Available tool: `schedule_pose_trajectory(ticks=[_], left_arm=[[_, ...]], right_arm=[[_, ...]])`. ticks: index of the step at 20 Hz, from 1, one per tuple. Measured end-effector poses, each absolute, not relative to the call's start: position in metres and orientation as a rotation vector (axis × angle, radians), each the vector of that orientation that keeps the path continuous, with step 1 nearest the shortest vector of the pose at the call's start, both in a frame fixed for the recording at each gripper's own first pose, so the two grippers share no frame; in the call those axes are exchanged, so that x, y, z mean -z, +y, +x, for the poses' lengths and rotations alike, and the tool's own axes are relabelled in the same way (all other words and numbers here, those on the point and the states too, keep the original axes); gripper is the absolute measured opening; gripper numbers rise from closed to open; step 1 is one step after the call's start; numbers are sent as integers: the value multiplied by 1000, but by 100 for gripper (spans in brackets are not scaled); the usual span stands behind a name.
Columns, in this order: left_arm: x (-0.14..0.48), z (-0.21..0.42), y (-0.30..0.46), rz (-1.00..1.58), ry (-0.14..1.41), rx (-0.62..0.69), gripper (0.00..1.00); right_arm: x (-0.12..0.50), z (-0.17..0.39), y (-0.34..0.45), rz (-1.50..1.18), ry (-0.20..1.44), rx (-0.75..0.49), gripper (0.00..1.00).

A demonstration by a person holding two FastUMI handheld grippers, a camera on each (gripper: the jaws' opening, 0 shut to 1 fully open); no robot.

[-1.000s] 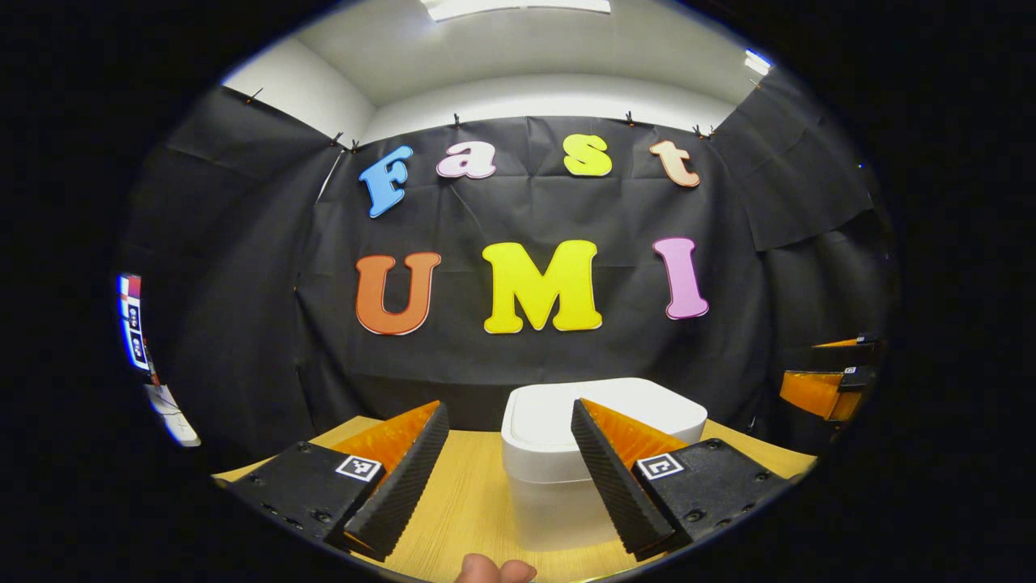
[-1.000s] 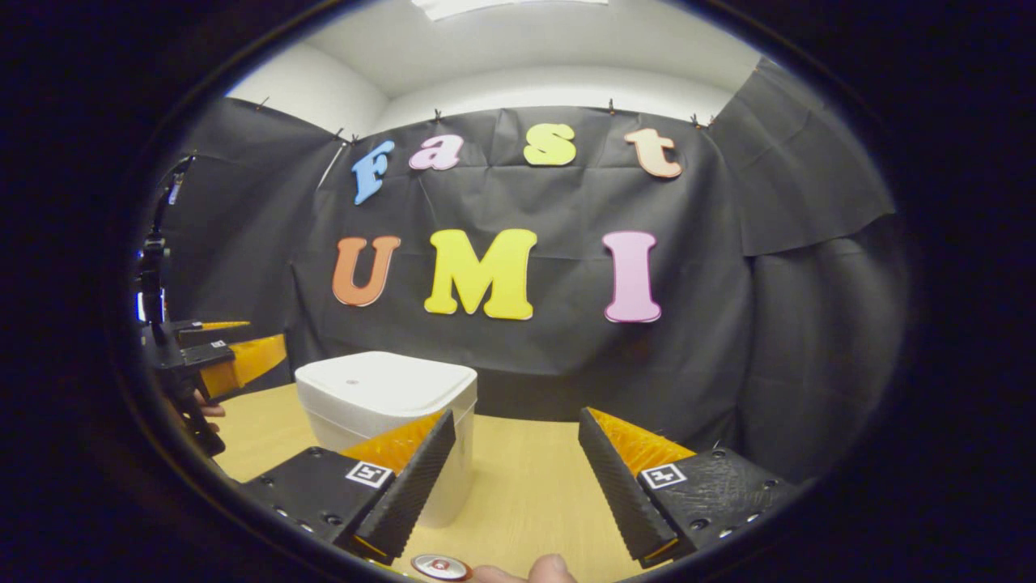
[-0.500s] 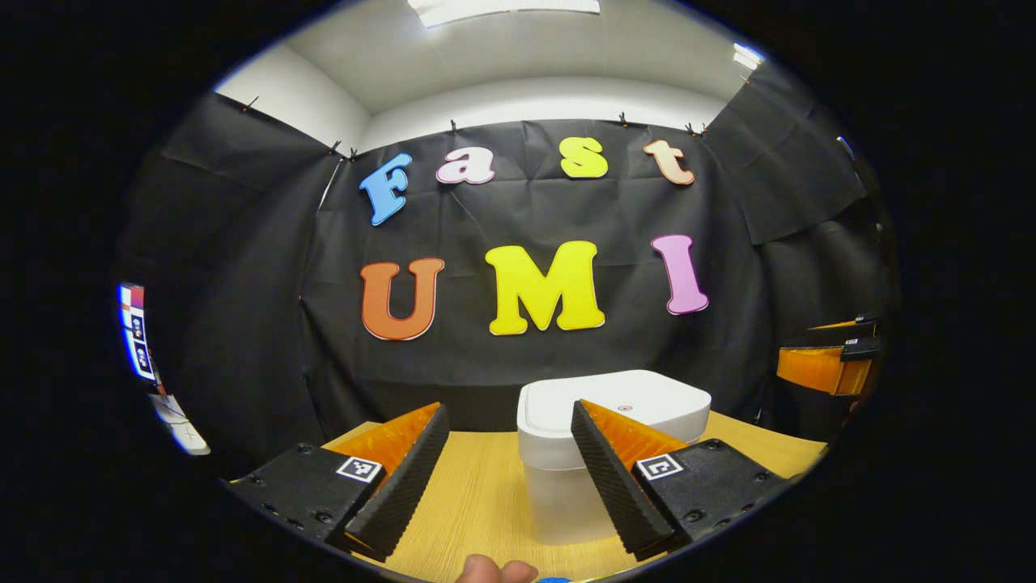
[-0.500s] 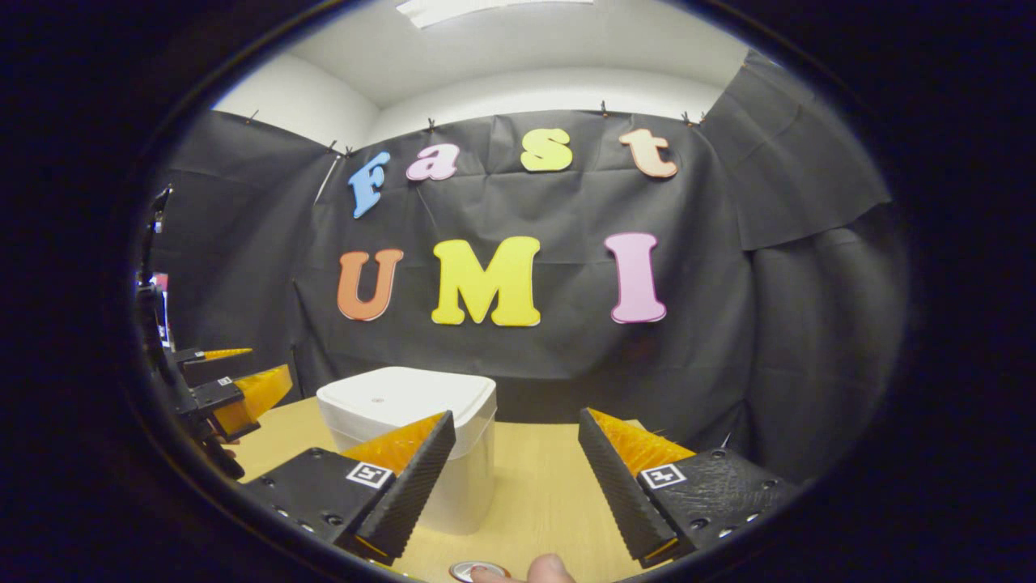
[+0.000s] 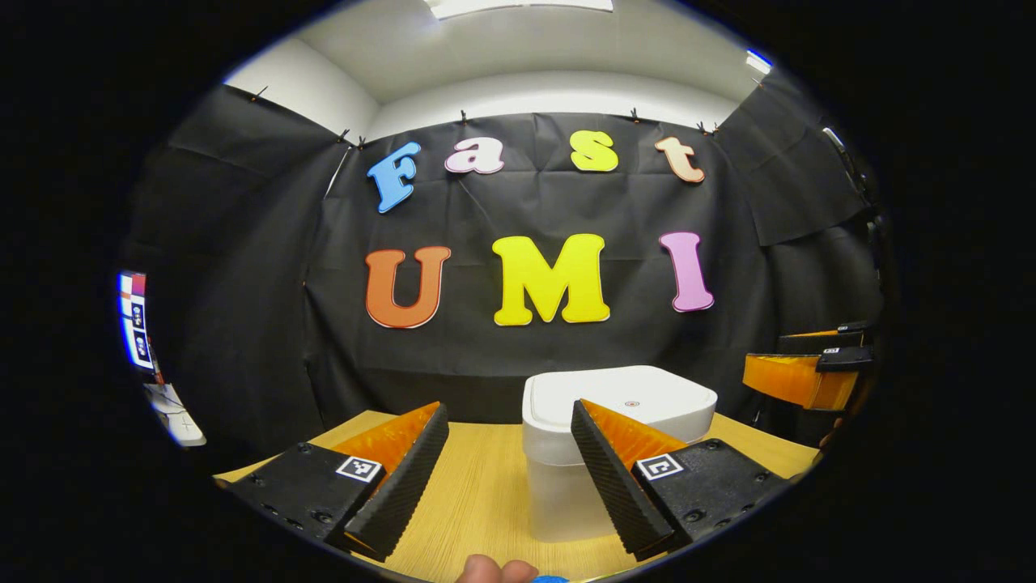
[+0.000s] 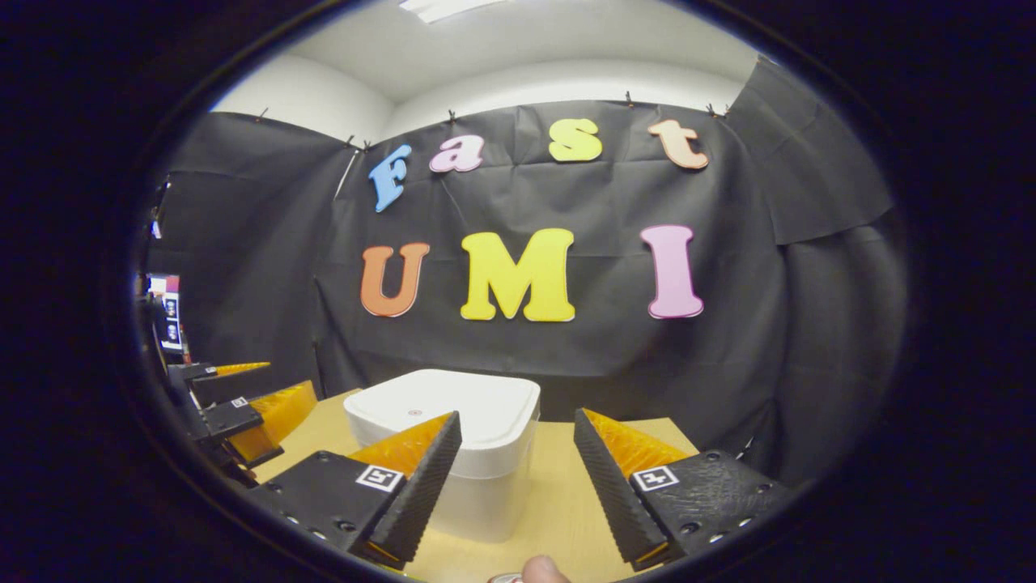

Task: Press the lid of the desktop garbage bin to open it, pick up the crumpled paper on the desktop and throw it into the bin, then pick up the pop can on the desktop and drop it into the bin, and finally close the garbage bin lid.

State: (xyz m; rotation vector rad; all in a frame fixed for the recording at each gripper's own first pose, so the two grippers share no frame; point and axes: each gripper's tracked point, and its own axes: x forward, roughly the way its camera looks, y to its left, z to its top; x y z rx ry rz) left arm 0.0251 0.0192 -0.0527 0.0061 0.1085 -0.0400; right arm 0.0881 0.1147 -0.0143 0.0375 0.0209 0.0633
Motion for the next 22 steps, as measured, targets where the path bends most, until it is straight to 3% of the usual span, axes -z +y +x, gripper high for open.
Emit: schedule_pose_trajectory(ticks=[3, 6, 9, 11, 22], left_arm=[[54, 27, 28, 9, 114, 33, 98], [54, 26, 29, 11, 113, 39, 98], [55, 24, 26, 10, 114, 56, 98], [56, 21, 23, 13, 120, 71, 98], [68, 12, 32, 2, 148, 79, 98]], right_arm=[[13, 94, 130, 41, 20, -78, 68], [16, 102, 144, 32, 44, -94, 33], [23, 117, 153, 17, 64, -107, 27], [24, 118, 161, 27, 77, -129, 3], [41, 152, 190, -17, 156, -168, 0]])
